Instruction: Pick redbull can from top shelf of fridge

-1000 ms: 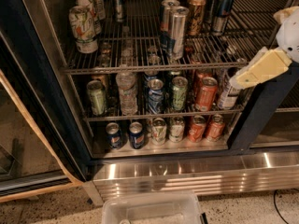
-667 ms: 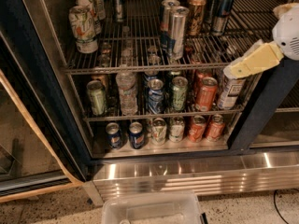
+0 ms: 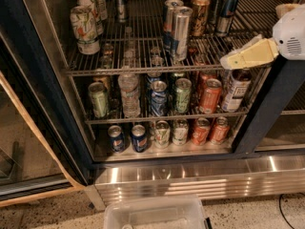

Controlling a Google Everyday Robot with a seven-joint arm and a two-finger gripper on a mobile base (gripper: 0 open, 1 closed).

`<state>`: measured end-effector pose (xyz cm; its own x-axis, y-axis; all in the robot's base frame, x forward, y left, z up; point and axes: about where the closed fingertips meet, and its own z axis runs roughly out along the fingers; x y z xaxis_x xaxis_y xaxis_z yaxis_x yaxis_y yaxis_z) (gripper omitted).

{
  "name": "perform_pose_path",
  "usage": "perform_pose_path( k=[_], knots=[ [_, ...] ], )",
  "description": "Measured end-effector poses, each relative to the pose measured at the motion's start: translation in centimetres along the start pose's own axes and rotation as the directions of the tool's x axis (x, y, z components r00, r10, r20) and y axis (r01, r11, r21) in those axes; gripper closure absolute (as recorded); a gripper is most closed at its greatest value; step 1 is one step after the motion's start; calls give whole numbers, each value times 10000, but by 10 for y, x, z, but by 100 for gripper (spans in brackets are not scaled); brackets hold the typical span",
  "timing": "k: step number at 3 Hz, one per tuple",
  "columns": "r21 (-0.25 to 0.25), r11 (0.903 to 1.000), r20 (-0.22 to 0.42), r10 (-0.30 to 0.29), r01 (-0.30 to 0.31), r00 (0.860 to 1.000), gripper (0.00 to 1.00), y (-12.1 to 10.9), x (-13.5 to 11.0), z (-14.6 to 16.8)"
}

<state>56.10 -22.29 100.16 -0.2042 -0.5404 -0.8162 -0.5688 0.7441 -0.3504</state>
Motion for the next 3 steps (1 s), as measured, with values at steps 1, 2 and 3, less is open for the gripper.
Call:
perform_pose_path(
  k=[1,2,3],
  knots=[
    [0,10000,1,0,0,10000,0,0,0,0],
    [30,10000,198,54,-55,9998,0,4,-5,5],
    [369,9971,648,644,-669,9958,0,4,-13,17]
  ],
)
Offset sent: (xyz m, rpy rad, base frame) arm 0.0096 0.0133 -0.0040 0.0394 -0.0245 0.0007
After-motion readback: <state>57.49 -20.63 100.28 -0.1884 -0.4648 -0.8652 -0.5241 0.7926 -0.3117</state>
